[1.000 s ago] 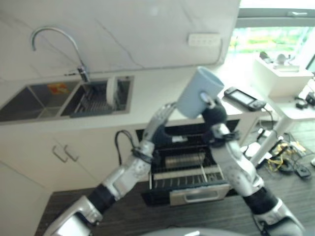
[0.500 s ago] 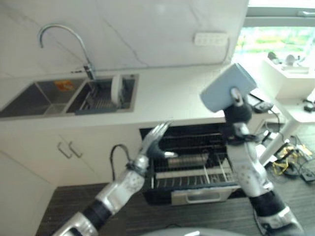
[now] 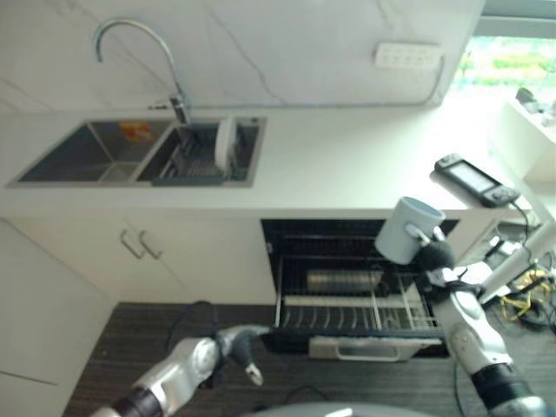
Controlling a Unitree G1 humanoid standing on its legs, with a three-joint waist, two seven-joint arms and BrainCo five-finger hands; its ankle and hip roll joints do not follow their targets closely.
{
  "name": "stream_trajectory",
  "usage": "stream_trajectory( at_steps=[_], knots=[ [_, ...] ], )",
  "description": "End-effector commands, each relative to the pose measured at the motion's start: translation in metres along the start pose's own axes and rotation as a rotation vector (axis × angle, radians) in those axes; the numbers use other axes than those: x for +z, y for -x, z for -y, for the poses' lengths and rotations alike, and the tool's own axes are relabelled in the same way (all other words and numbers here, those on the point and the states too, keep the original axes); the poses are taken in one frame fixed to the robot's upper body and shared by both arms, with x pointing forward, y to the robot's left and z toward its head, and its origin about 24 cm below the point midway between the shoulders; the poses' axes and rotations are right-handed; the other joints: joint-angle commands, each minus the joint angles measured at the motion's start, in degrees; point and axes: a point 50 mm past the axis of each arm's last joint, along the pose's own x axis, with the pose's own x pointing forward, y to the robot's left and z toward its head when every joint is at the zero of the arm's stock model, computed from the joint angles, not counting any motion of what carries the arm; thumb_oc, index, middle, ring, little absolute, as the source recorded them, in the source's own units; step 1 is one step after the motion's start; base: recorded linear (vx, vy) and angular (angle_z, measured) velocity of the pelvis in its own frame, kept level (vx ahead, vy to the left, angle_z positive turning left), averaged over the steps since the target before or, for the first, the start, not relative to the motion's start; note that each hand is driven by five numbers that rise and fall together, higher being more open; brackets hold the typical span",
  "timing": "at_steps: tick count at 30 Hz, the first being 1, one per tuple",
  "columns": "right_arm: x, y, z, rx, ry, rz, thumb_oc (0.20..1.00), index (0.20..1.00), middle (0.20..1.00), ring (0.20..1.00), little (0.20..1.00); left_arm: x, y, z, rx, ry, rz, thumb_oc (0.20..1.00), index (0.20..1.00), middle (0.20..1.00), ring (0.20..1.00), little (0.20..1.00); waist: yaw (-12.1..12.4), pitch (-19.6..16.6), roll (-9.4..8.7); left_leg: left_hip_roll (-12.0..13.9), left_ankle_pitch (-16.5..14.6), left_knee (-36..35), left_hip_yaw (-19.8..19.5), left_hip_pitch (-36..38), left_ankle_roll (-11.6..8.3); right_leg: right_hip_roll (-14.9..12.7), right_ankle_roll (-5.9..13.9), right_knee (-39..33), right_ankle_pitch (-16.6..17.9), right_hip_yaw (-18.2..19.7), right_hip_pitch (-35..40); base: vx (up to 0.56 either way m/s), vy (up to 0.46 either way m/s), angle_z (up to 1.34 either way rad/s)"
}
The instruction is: Place the dishes in the dishwasher.
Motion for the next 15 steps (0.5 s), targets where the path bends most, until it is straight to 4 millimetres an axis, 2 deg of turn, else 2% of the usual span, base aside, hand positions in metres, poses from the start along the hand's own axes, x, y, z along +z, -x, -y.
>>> stream_trajectory(
  at_steps=[1,3,6,9,11,15],
  knots=[
    [0.037,-0.017,-0.016,0.080,0.074,0.158,0.200,0.200,0.200,0.200,0.200,-0.010,0.002,-0.014,-0.001,-0.107,-0.078,1.000,1.000,1.000,1.000,1.000,0.9,1.1,-0.07,4.7,-1.4,1.8,2.4,2.3,-1.54,-5.3,4.49,5.4,-1.4,0.9,0.1,0.00,0.000,0.00],
    [0.031,-0.018,-0.015,0.071,0.117,0.126,0.200,0.200,0.200,0.200,0.200,-0.011,0.002,-0.014,0.027,-0.138,-0.078,1.000,1.000,1.000,1.000,1.000,1.1,1.3,-0.13,4.6,-1.4,1.9,2.4,2.2,-1.59,-5.4,4.54,5.4,-1.4,0.8,0.1,0.02,-0.009,0.01],
    [0.030,-0.023,-0.015,0.039,0.276,0.146,0.200,0.200,0.200,0.200,0.200,-0.008,0.004,-0.022,0.074,-0.244,-0.067,1.000,1.000,1.000,1.000,1.000,1.8,2.5,-0.34,4.8,-1.4,3.0,2.1,0.8,-1.68,-5.5,4.52,6.2,-1.5,1.1,-0.7,-0.01,-0.010,0.00],
    [0.026,-0.024,-0.013,0.023,0.311,0.128,0.200,0.200,0.200,0.200,0.200,-0.011,0.007,-0.035,0.164,-0.285,-0.078,1.000,1.000,1.000,1.000,1.000,2.5,4.0,-0.72,5.1,-1.2,4.3,1.5,-1.3,-1.70,-5.7,4.50,7.1,-1.5,1.2,-1.8,-0.07,-0.068,0.13],
    [0.019,-0.021,-0.005,-0.008,0.327,0.104,0.200,0.200,0.200,0.200,0.200,-0.013,0.013,-0.045,0.239,-0.301,-0.074,1.000,1.000,1.000,1.000,1.000,3.2,4.9,-1.04,5.4,-0.9,4.6,1.1,-2.5,-1.72,-5.8,4.55,6.9,-1.2,0.8,-2.0,-0.07,-0.099,0.20],
    [0.013,-0.022,0.007,-0.067,0.365,0.066,0.200,0.200,0.200,0.200,0.200,-0.012,0.020,-0.054,0.264,-0.361,-0.057,1.000,1.000,1.000,1.000,1.000,4.5,6.0,-1.32,5.6,-0.6,5.8,0.1,-4.4,-1.94,-5.9,4.60,6.9,-1.0,0.1,-2.1,-0.02,-0.089,0.19]
  ],
)
